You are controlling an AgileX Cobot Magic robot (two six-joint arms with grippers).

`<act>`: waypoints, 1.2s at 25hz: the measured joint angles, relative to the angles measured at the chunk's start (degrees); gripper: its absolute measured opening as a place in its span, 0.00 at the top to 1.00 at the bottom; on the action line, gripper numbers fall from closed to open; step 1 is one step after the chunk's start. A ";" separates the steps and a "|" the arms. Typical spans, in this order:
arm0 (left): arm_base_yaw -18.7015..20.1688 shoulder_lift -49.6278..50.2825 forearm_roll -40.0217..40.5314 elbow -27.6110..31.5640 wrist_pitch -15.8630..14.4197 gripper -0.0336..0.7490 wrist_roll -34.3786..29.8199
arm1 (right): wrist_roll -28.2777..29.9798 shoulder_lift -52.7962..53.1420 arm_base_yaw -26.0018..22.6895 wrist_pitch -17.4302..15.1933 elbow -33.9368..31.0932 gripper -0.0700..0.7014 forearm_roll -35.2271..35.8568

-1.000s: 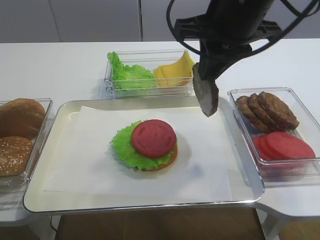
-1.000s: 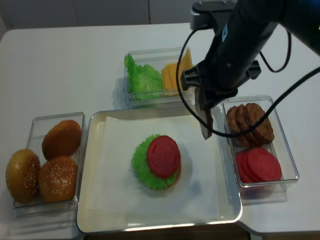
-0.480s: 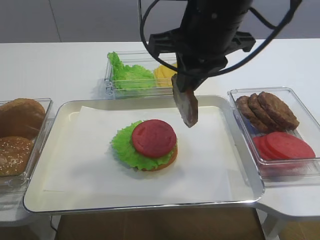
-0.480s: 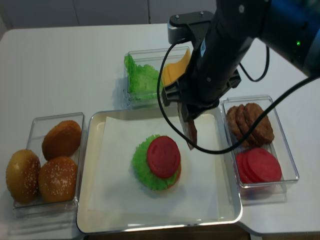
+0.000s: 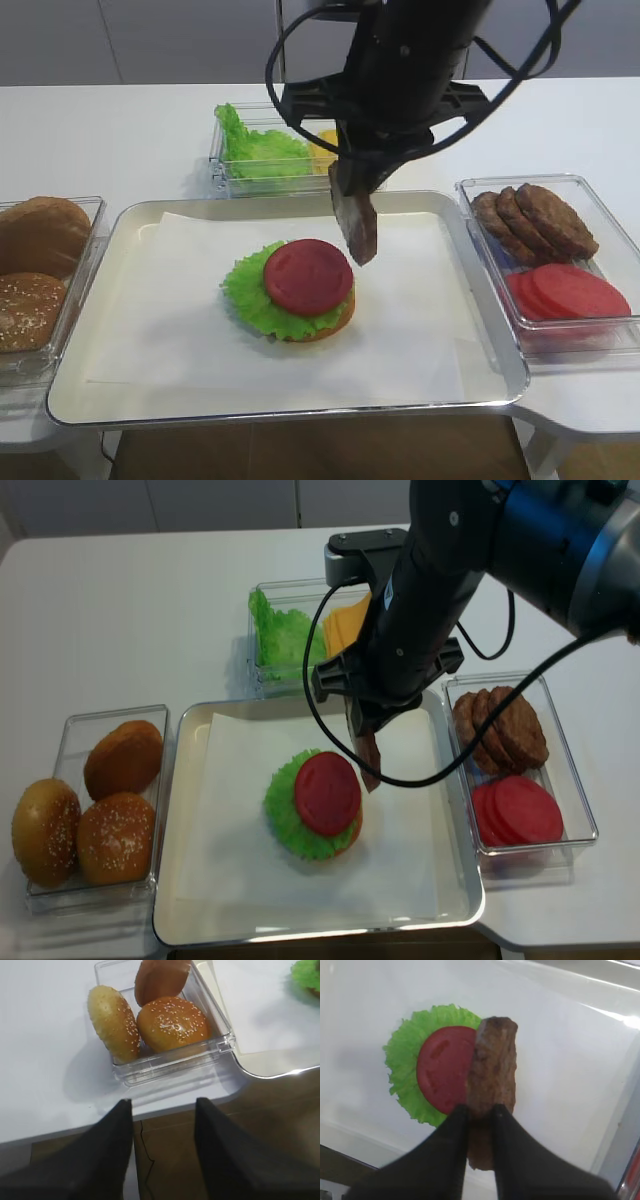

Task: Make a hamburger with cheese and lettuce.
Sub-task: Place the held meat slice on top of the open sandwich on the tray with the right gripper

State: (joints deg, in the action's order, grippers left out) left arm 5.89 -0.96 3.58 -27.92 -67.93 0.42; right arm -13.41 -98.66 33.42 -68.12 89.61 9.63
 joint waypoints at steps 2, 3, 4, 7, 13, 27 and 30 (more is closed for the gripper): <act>0.00 0.00 0.00 0.00 0.00 0.56 0.00 | -0.11 0.00 0.12 0.70 0.00 0.75 0.16; 0.00 0.00 0.00 0.00 0.00 0.56 0.00 | -0.24 0.00 0.12 0.94 0.00 0.75 0.30; 0.00 0.00 0.00 0.00 0.00 0.56 0.00 | -0.34 -0.11 0.12 1.04 0.00 0.75 0.30; 0.00 0.00 0.00 0.00 0.00 0.56 0.00 | -0.45 -0.64 0.12 1.39 0.00 0.75 0.44; 0.00 0.00 0.00 0.00 0.00 0.56 0.00 | -0.57 -1.96 0.12 1.53 0.00 0.75 0.44; 0.00 0.00 0.00 0.00 0.00 0.56 0.00 | -0.21 -2.33 0.12 1.91 0.00 0.75 1.61; 0.00 0.00 0.00 0.00 0.00 0.56 0.00 | -0.21 -2.42 0.12 2.02 0.00 0.75 1.61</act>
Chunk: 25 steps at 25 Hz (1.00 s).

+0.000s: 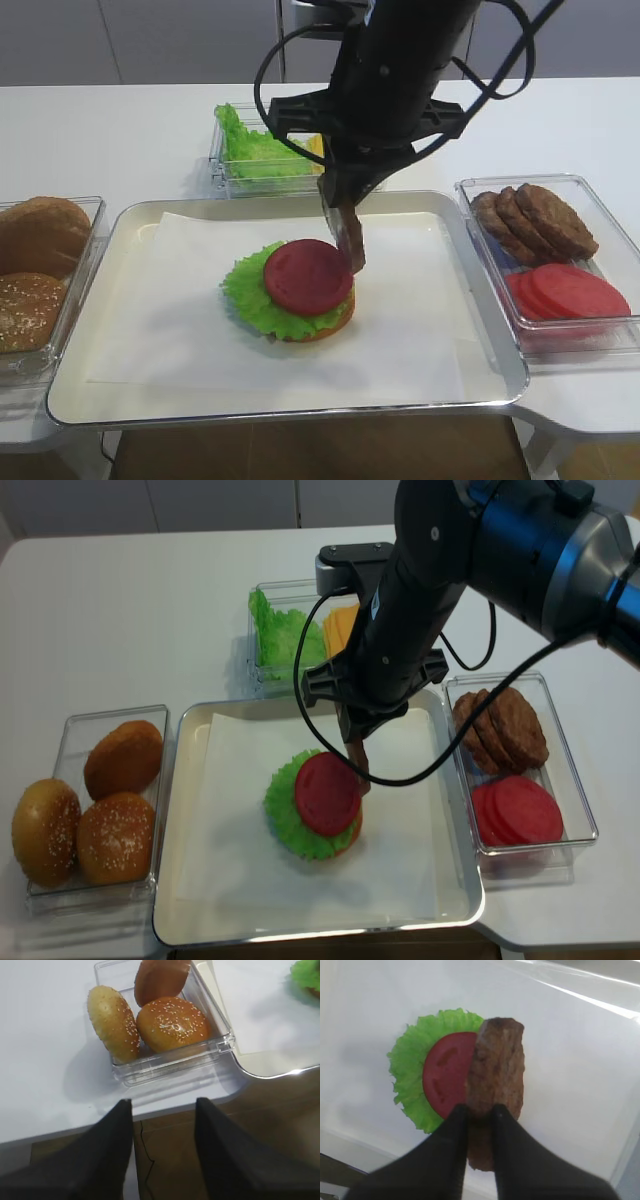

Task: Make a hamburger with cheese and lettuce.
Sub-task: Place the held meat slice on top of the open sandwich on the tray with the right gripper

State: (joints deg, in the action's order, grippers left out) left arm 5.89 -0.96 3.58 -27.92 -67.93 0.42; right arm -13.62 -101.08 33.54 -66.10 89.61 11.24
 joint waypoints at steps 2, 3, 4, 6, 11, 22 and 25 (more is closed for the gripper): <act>0.00 0.00 0.00 0.00 0.00 0.56 0.00 | 0.00 0.00 0.00 0.09 0.00 0.75 0.24; 0.00 0.00 0.00 0.00 0.00 0.56 0.00 | 0.00 -0.02 0.00 0.09 0.00 0.75 0.47; 0.00 0.00 0.00 0.00 0.00 0.56 0.00 | 0.10 -0.12 0.00 0.09 0.00 0.75 0.45; 0.00 0.00 0.00 0.00 0.00 0.56 0.00 | 0.13 -0.12 0.00 0.09 0.00 0.75 0.62; 0.00 0.00 0.00 0.00 0.00 0.56 0.00 | 0.13 -0.12 0.00 0.09 0.00 0.75 0.84; 0.00 0.00 0.00 0.00 0.00 0.56 0.00 | 0.16 -0.23 0.00 0.09 0.00 0.75 1.30; 0.00 0.00 0.00 0.00 0.00 0.56 0.00 | 0.16 -0.23 0.00 0.09 0.00 0.74 1.34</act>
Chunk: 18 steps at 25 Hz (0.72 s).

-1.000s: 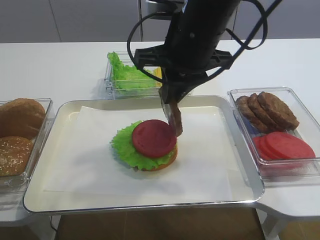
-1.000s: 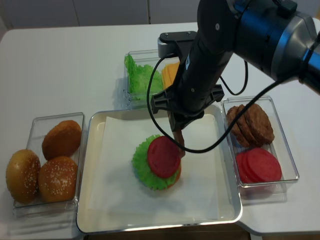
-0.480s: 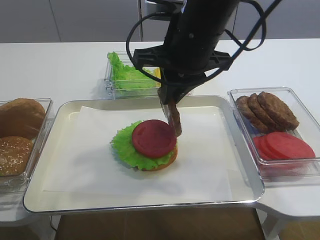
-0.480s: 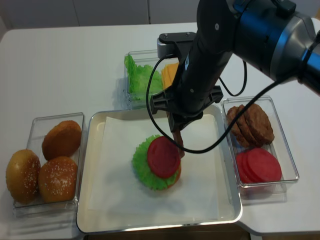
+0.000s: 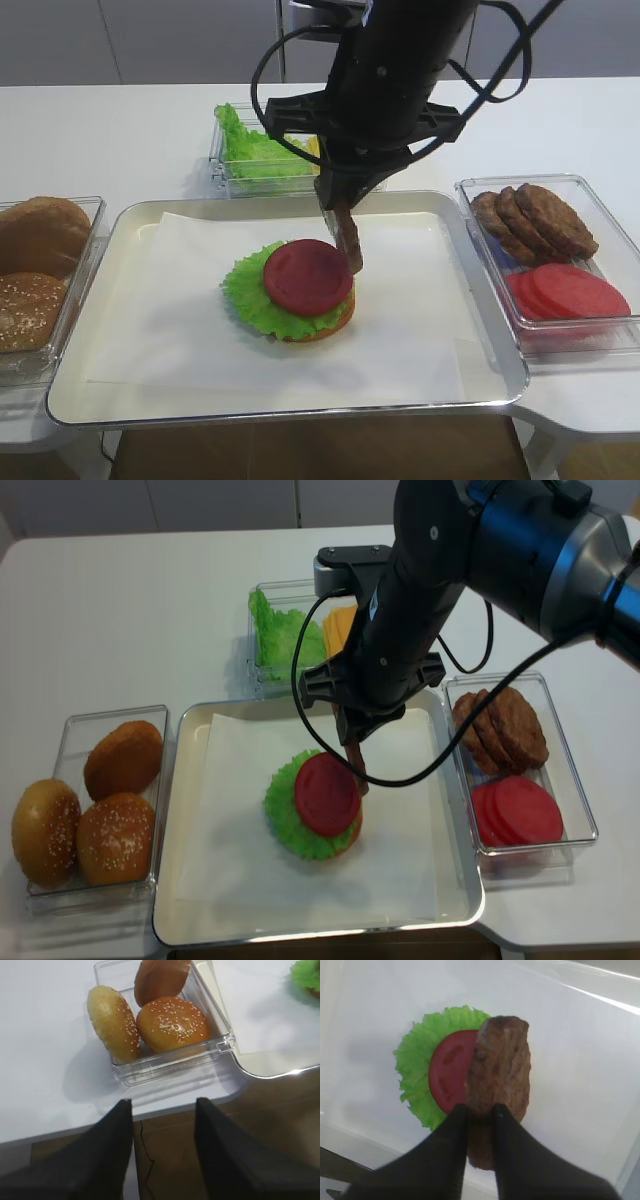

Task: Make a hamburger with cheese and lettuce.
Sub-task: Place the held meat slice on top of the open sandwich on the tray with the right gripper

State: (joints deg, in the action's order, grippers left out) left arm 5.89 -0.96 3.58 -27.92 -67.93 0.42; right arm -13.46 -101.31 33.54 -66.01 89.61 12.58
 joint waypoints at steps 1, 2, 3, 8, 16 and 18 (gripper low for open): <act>0.00 0.00 0.00 0.00 0.00 0.56 0.00 | 0.00 0.00 0.00 0.00 0.00 0.74 0.09; 0.00 0.00 0.00 0.00 0.00 0.56 0.00 | 0.00 0.00 0.00 0.00 0.00 0.73 0.09; 0.00 0.00 0.00 0.00 0.00 0.56 0.00 | 0.10 0.00 0.00 0.00 0.00 0.73 0.32; 0.00 0.00 0.00 0.00 0.00 0.56 0.00 | 0.23 0.00 0.00 0.00 0.00 0.73 0.57; 0.00 0.00 0.00 0.00 0.00 0.56 0.00 | 0.90 0.00 0.00 -0.33 0.00 0.72 1.14; 0.00 0.00 0.00 0.00 0.00 0.56 0.00 | 1.03 0.00 0.00 -0.32 0.00 0.72 1.17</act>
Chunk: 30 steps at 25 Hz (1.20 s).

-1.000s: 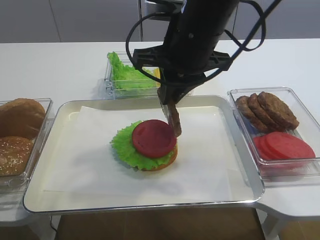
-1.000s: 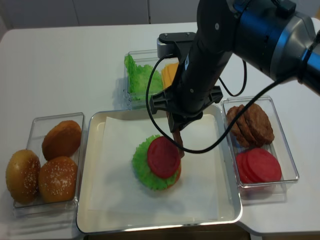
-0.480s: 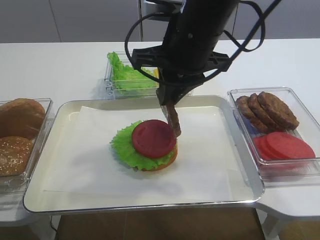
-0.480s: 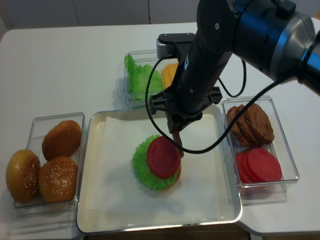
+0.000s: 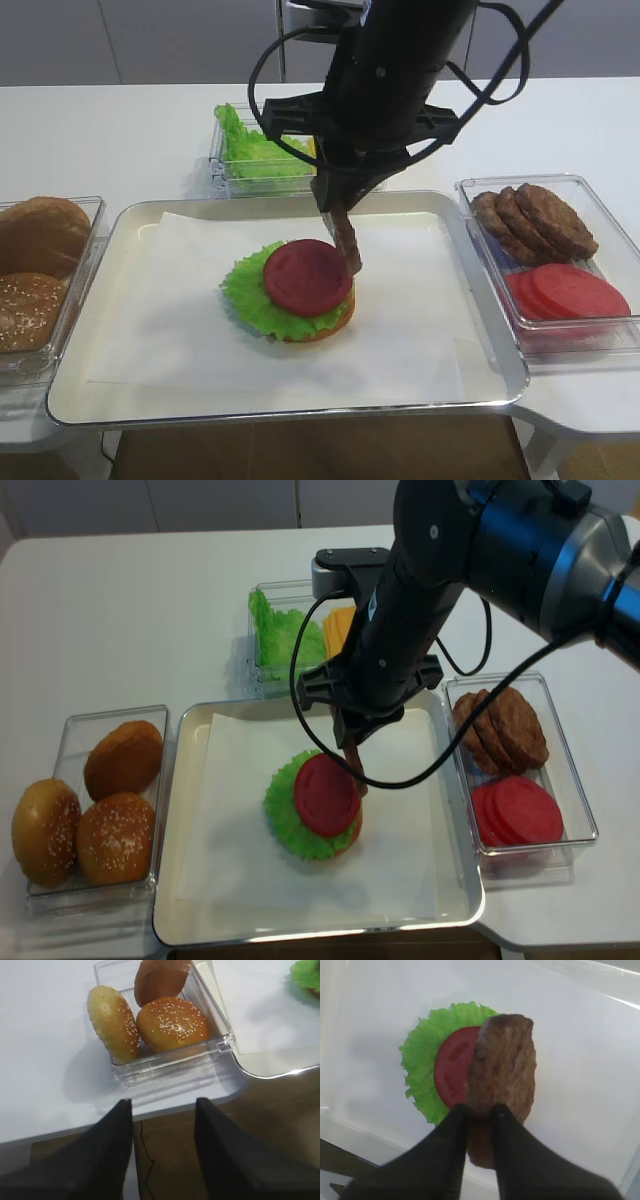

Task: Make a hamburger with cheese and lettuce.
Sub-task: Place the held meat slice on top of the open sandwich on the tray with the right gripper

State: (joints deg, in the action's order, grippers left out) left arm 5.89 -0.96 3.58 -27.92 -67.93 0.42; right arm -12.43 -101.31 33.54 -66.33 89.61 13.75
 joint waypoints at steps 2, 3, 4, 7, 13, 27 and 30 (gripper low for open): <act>0.00 0.00 0.00 0.00 0.00 0.56 0.00 | 0.11 0.00 0.00 -0.08 0.00 0.72 0.09; 0.00 0.00 0.00 0.00 0.00 0.56 0.00 | 0.11 0.00 0.00 -0.08 0.00 0.72 0.09; 0.00 0.00 0.00 0.00 0.00 0.56 0.00 | 0.22 0.00 0.00 -0.13 0.00 0.72 0.09; 0.00 0.00 0.00 0.00 0.00 0.56 0.00 | 0.34 0.00 0.00 -0.22 0.00 0.72 0.22; 0.00 0.00 0.00 0.00 0.00 0.56 0.00 | 0.46 0.00 0.00 -0.22 0.00 0.72 0.22; 0.00 0.00 0.00 0.00 0.00 0.56 0.00 | 0.46 0.00 0.00 -0.26 0.00 0.72 0.48; 0.00 0.00 0.00 0.00 0.00 0.56 0.00 | 0.55 0.00 0.00 -0.26 0.00 0.70 0.52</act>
State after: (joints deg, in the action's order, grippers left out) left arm 5.89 -0.96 3.58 -27.92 -67.93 0.42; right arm -11.88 -101.31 33.54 -66.58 89.61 14.27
